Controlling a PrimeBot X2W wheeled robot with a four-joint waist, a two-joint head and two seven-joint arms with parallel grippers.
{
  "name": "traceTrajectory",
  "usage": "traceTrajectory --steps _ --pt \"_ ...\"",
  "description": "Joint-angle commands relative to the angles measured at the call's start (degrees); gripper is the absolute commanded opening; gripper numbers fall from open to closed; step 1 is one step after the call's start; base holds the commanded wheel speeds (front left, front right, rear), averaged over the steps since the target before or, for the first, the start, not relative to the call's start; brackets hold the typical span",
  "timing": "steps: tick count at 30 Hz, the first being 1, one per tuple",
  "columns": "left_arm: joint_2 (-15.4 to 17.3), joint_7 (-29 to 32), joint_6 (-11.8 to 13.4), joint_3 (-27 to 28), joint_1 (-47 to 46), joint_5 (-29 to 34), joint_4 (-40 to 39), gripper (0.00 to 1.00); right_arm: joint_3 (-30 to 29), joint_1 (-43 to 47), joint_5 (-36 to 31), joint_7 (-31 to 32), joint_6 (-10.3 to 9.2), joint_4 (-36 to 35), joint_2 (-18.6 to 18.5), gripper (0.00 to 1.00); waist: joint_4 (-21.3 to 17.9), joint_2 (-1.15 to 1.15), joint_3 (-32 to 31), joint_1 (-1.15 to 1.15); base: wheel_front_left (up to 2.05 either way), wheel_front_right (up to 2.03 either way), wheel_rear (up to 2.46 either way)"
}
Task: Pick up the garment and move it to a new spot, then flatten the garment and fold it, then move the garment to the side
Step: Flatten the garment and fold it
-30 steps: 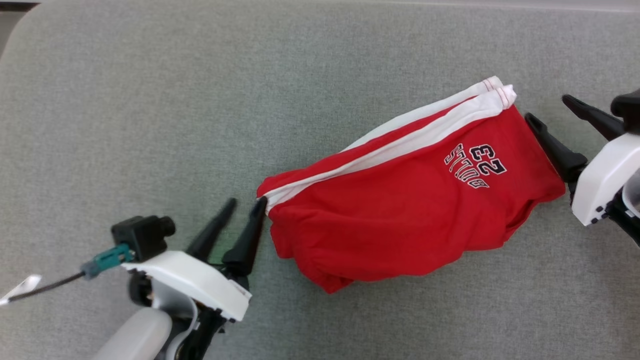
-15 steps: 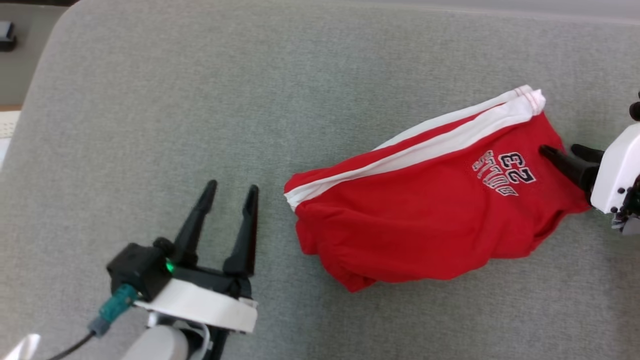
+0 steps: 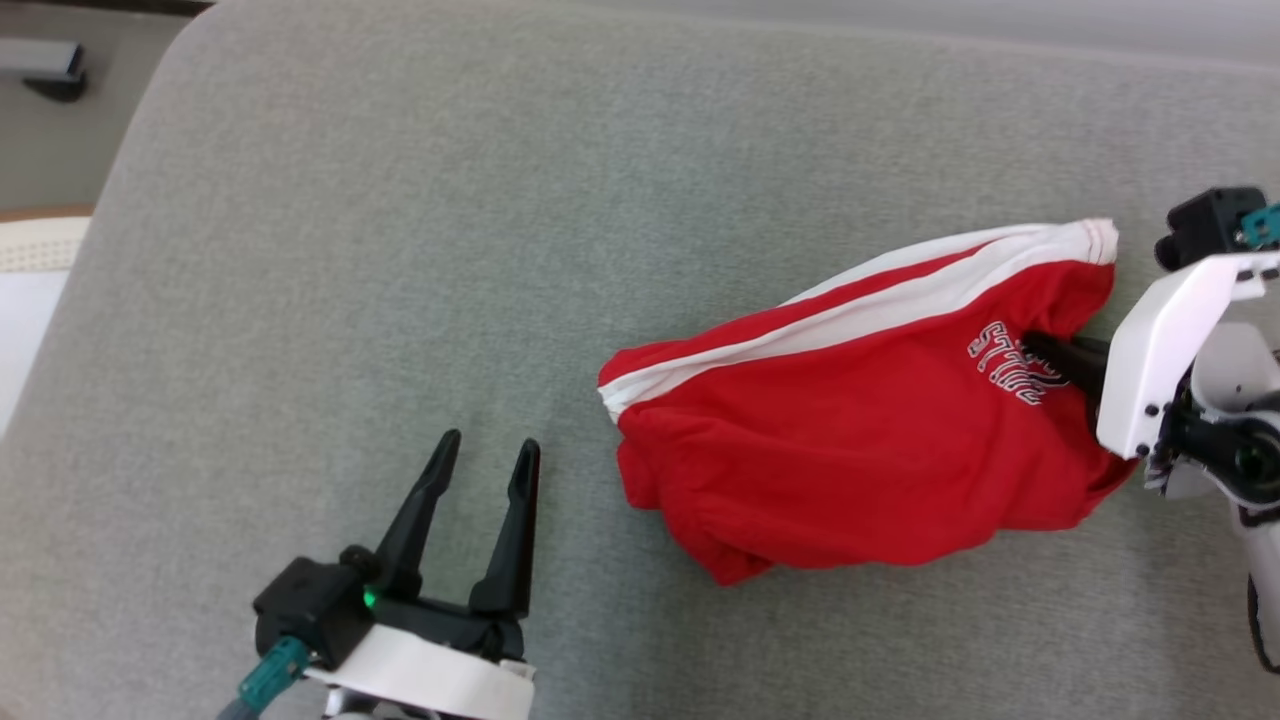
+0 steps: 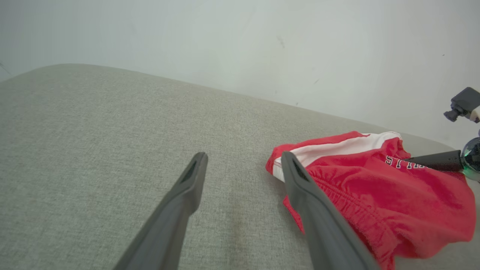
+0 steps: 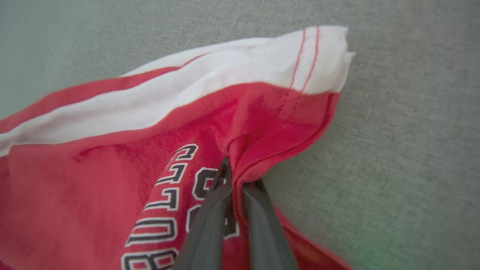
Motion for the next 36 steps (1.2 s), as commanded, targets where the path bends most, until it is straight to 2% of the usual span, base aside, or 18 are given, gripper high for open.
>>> traceTrajectory --steps 1,11,16,21,28,32,36 --pt "-0.36 -0.08 -0.97 1.03 1.08 1.32 0.57 1.00 -0.96 2.61 -0.37 -0.30 0.13 0.10 0.49 0.00 -1.44 0.00 -1.17 0.00 0.00 0.00 0.00" --pt "-2.48 -0.07 -5.10 6.59 7.79 5.65 2.91 1.00 -14.15 10.81 -2.01 -6.38 0.02 -2.47 3.04 0.00 -9.30 0.00 -6.96 0.00 0.00 0.00 0.00" --pt "-3.42 -0.06 -6.02 8.28 9.68 7.24 3.53 1.00 -20.15 14.10 -3.74 -8.83 0.02 -3.26 4.79 0.00 -10.93 0.00 -8.07 0.00 0.00 0.00 0.00" --pt "-3.94 -0.06 -7.03 8.92 9.95 8.91 4.76 1.00 -23.31 13.68 -6.34 -10.04 0.03 -4.70 6.99 0.00 -10.88 0.00 -9.14 0.00 0.00 0.00 0.00" --pt "-5.34 -0.05 -7.64 9.31 11.42 9.30 6.66 1.00 -20.53 12.87 -9.63 -7.98 0.03 -8.88 12.10 0.00 -9.80 0.00 -12.50 0.00 0.00 0.00 0.00" --pt "-6.00 -0.05 -7.86 9.27 12.34 8.71 7.52 1.00 -15.56 14.17 -10.68 -6.86 0.03 -10.52 14.69 0.00 -9.16 0.00 -13.97 0.00 0.00 0.00 0.00" --pt "-6.49 -0.05 -8.06 8.80 12.51 8.33 8.19 1.00 -10.65 14.19 -10.56 -8.93 0.03 -7.83 15.58 0.00 -8.51 0.00 -14.95 0.00 0.00 0.00 0.00"
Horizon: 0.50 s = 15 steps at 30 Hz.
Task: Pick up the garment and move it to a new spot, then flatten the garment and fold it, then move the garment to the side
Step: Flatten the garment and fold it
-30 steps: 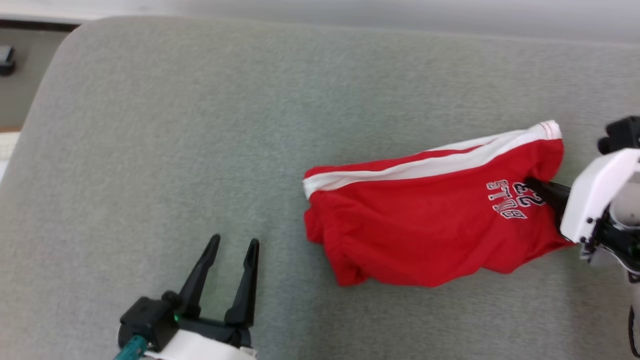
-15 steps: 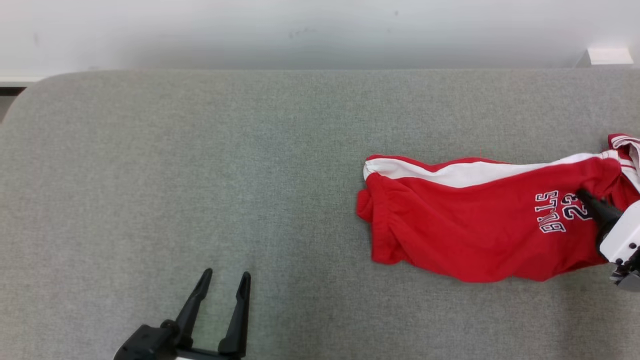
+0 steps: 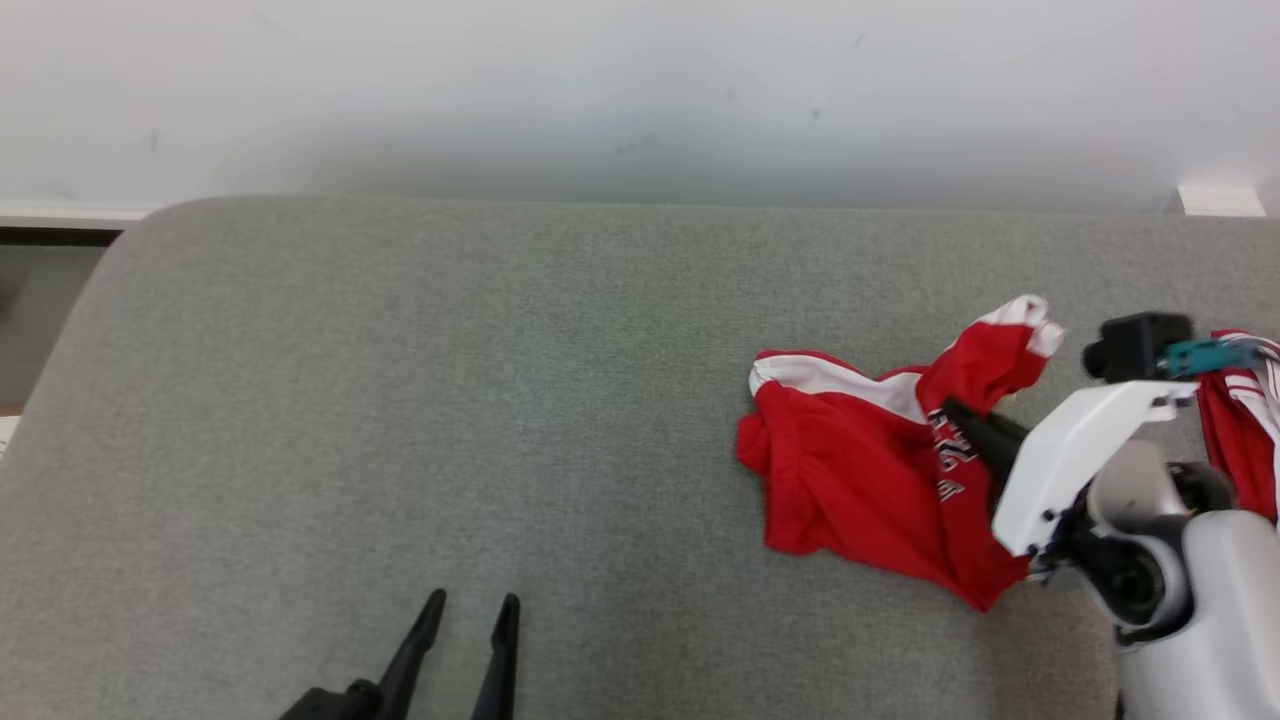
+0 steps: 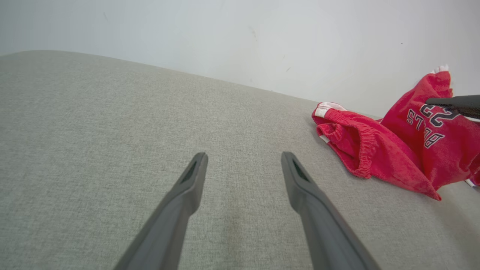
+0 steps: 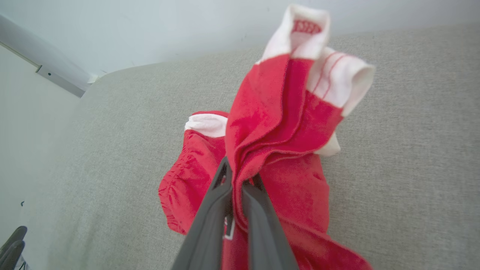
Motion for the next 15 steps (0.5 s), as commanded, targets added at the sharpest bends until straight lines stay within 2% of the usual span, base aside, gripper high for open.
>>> traceTrajectory --steps 1,13,14,15 --pt "-0.24 0.01 -0.24 -0.30 0.37 -0.37 0.41 1.00 2.50 0.04 1.21 -2.27 -0.11 2.22 0.10 0.00 0.71 0.00 -0.60 0.01 0.00 0.00 0.00" --pt "-0.51 0.01 -0.71 -2.36 1.23 -1.34 2.53 1.00 13.17 -4.83 7.45 -16.19 -0.10 17.40 0.01 0.00 4.14 0.00 -1.82 0.01 0.00 0.00 0.00" --pt "-0.53 0.00 -0.71 -2.38 1.27 -1.33 2.65 1.00 13.92 -5.49 7.89 -17.05 -0.10 18.47 0.03 0.01 4.28 0.00 -1.88 0.01 0.00 0.00 0.00" --pt "-0.54 0.00 -0.69 -2.50 1.35 -1.45 2.71 1.00 14.41 -6.11 8.23 -18.16 -0.10 19.40 0.03 0.08 4.40 0.00 -1.93 0.01 0.00 0.00 0.00"
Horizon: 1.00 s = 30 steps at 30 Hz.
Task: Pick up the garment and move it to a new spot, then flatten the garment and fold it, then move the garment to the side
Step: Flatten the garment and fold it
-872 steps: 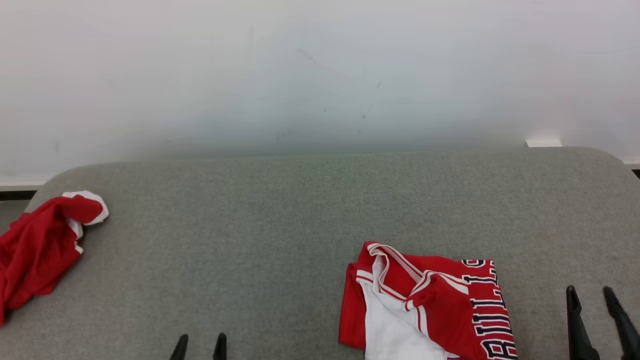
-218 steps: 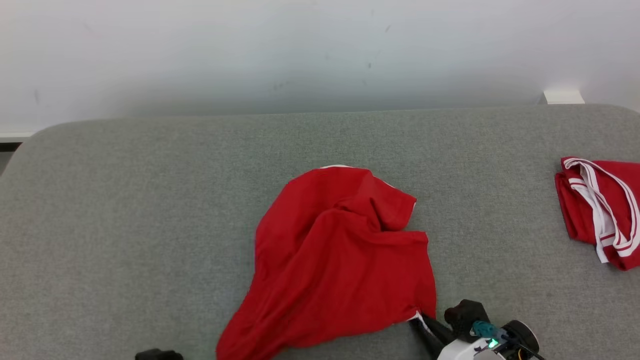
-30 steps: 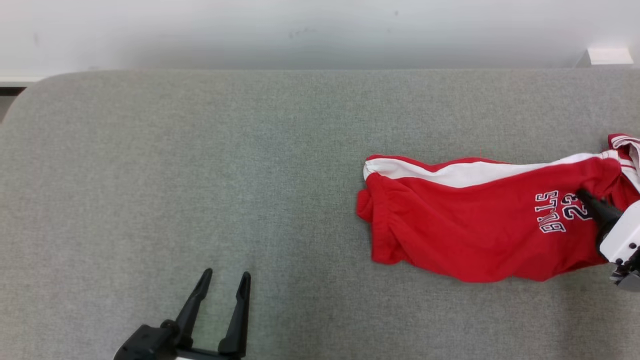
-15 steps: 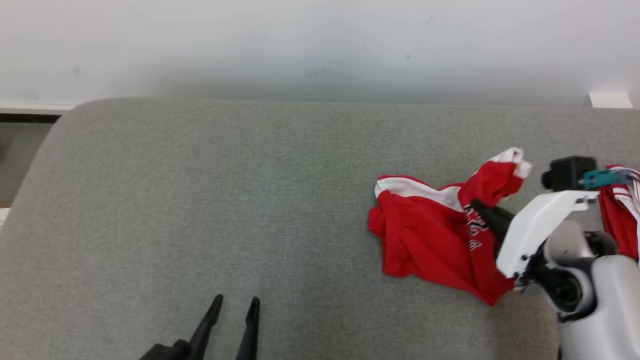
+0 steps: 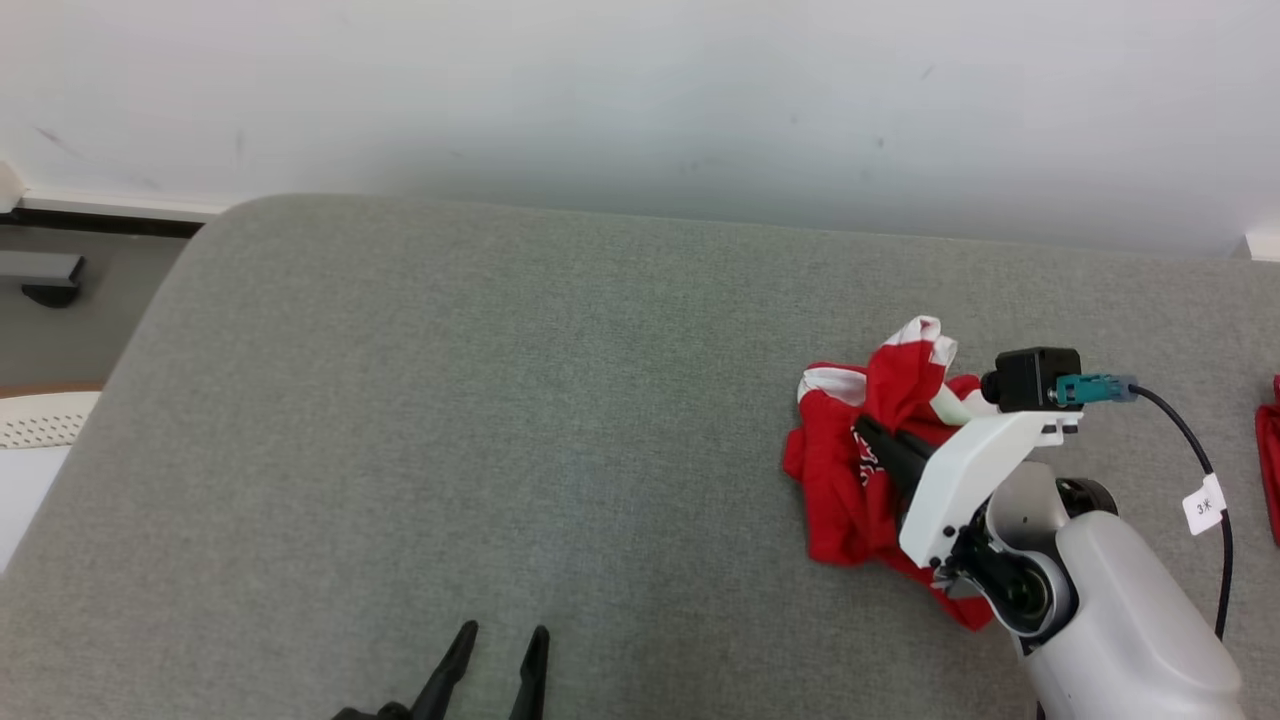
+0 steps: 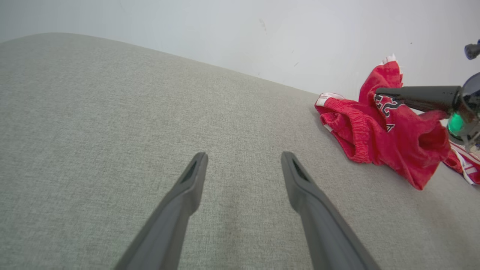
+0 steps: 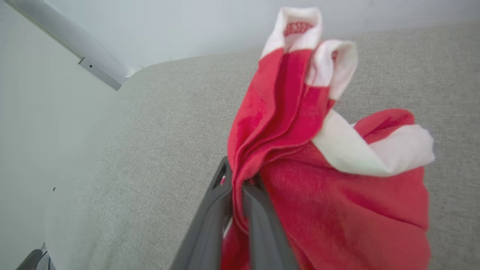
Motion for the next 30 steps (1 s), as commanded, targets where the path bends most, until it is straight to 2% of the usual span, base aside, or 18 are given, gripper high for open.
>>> traceTrajectory --steps 1,2,3,4,8,13,17,19,21,26,30 --pt "0.12 0.00 0.00 -0.10 0.50 -0.80 0.05 1.00 0.50 -1.13 0.52 -1.38 -0.09 0.85 -0.12 0.19 0.13 0.00 -0.08 0.01 0.00 0.00 0.00" --pt "0.13 0.00 0.16 -0.26 0.60 -0.95 0.08 1.00 1.27 -1.74 0.50 -2.31 -0.09 1.61 -0.11 0.37 0.16 0.00 -0.11 0.01 0.00 0.00 0.00" --pt "0.12 0.00 0.29 -0.39 0.66 -1.13 0.12 1.00 2.19 -2.15 1.07 -3.19 -0.09 2.14 -0.10 0.94 0.18 0.00 -0.14 0.01 0.00 0.00 0.00" --pt "0.13 0.00 0.41 -0.52 0.66 -1.27 0.21 1.00 2.91 -2.38 1.61 -3.85 -0.09 2.88 -0.11 1.00 0.16 0.00 -0.20 0.01 0.00 0.00 0.00" --pt "0.14 0.00 0.63 -0.61 0.79 -1.49 0.51 1.00 7.52 -3.28 4.23 -5.68 -0.09 3.55 -0.11 1.00 -0.34 0.00 -0.62 0.01 0.00 0.00 0.00" --pt "0.15 0.00 1.16 -0.27 1.69 -1.71 0.74 1.00 15.56 -1.37 8.51 -10.15 -0.09 -0.71 -0.13 1.00 -2.13 0.00 -1.66 0.01 0.00 0.00 0.00" --pt "0.14 0.00 1.59 0.20 2.11 -1.91 0.63 1.00 18.86 0.83 6.63 -12.97 -0.09 -4.05 -0.15 1.00 -3.42 0.00 -3.03 0.01 0.00 0.00 0.00" --pt "0.14 0.00 1.74 0.63 2.75 -2.04 0.39 1.00 18.89 2.52 3.05 -15.48 -0.09 -5.66 -0.51 1.00 -3.98 0.00 -3.93 0.01 0.00 0.00 0.00" --pt "0.14 0.00 2.10 1.19 3.33 -2.07 0.11 1.00 18.13 4.78 -1.56 -18.58 -0.10 -7.48 -2.65 1.00 -4.45 0.00 -4.97 0.01 0.00 0.00 0.00" --pt "0.15 0.00 2.66 2.89 5.07 -1.27 -0.72 1.00 12.59 12.06 -12.17 -26.26 -0.10 -11.14 -6.13 1.00 -5.72 0.00 -7.43 0.01 0.00 0.00 0.00" --pt "0.13 0.00 2.81 4.19 6.00 -0.69 -1.70 1.00 6.72 18.05 -17.77 -31.70 -0.11 -13.46 -8.53 1.00 -6.31 0.00 -8.36 0.01 0.00 0.00 0.00"
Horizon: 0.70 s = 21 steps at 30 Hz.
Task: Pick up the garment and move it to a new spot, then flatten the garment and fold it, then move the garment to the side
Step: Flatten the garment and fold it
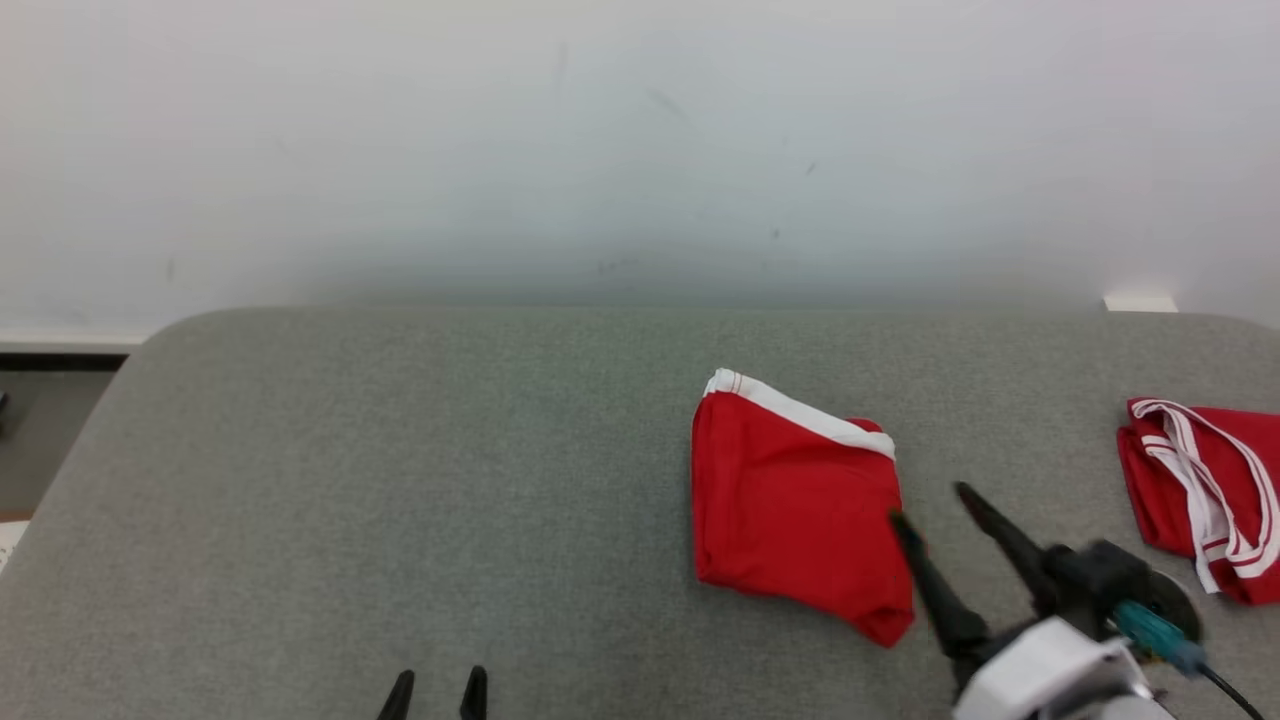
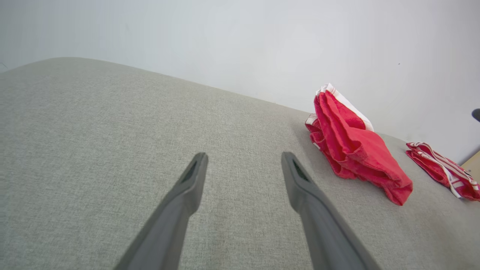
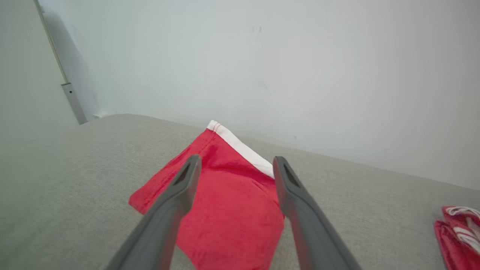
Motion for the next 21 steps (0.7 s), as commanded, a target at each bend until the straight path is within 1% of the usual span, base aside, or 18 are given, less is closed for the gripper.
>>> traceTrajectory --steps 1,4,6,8,9,10,11,12,14,16,21 --pt "0.19 0.00 0.17 0.45 1.03 0.91 -0.38 1.00 -2.32 2.48 -2.31 -1.89 -0.13 -0.44 -1.23 1.00 -0.35 0.00 -0.62 0.00 0.00 0.00 0.00" --pt "0.20 0.00 0.35 0.98 1.46 0.95 -1.04 1.00 -8.03 6.70 -4.96 -5.42 -0.13 -0.75 -1.02 1.00 -0.32 0.00 -1.18 0.00 0.00 0.00 0.00" --pt "0.19 0.00 0.59 1.01 1.93 0.59 -1.34 1.00 -11.87 9.26 -6.01 -6.75 -0.13 -0.60 -0.53 1.00 -0.22 0.00 -1.46 0.00 0.00 0.00 0.00" --pt "0.19 0.00 0.73 1.14 2.29 0.36 -1.56 1.00 -14.52 11.19 -7.32 -7.51 -0.13 -0.40 0.15 1.00 -0.12 0.00 -1.52 0.00 0.00 0.00 0.00" --pt "0.19 0.00 0.79 1.20 2.40 0.27 -1.66 1.00 -15.60 11.83 -7.92 -7.79 -0.13 -0.28 0.53 0.95 -0.10 0.00 -1.49 0.00 0.00 0.00 0.00" --pt "0.19 0.00 0.79 1.19 2.47 0.24 -1.77 1.00 -16.14 12.32 -8.35 -7.95 -0.13 -0.14 0.86 0.47 -0.08 0.00 -1.39 0.00 0.00 0.00 0.00" --pt "0.19 0.00 0.73 1.13 2.61 0.32 -1.70 1.00 -16.48 12.59 -8.24 -8.02 -0.13 -0.09 1.26 0.10 -0.05 0.00 -1.27 0.00 0.00 0.00 0.00" --pt "0.19 0.00 0.55 1.05 2.80 0.64 -1.41 1.00 -16.53 12.78 -7.21 -7.55 -0.13 0.04 1.71 0.00 0.02 0.00 -1.08 0.00 0.00 0.00 0.00" --pt "0.20 0.00 0.25 1.11 2.44 1.14 -1.30 1.00 -16.35 11.82 -5.09 -6.72 -0.13 -0.42 2.62 0.00 0.24 0.00 -0.52 0.00 0.00 0.00 0.00" --pt "0.19 0.00 -0.16 1.14 1.87 1.37 -1.22 1.00 -16.18 9.87 -4.24 -5.57 -0.13 -0.60 2.70 0.00 0.63 0.00 0.16 0.00 0.00 0.00 0.00" --pt "0.19 0.00 -0.95 0.71 -0.09 1.59 -1.36 1.00 -14.21 2.89 -5.75 -1.43 -0.13 2.30 3.85 0.00 2.68 0.00 3.28 0.00 0.00 0.00 0.00"
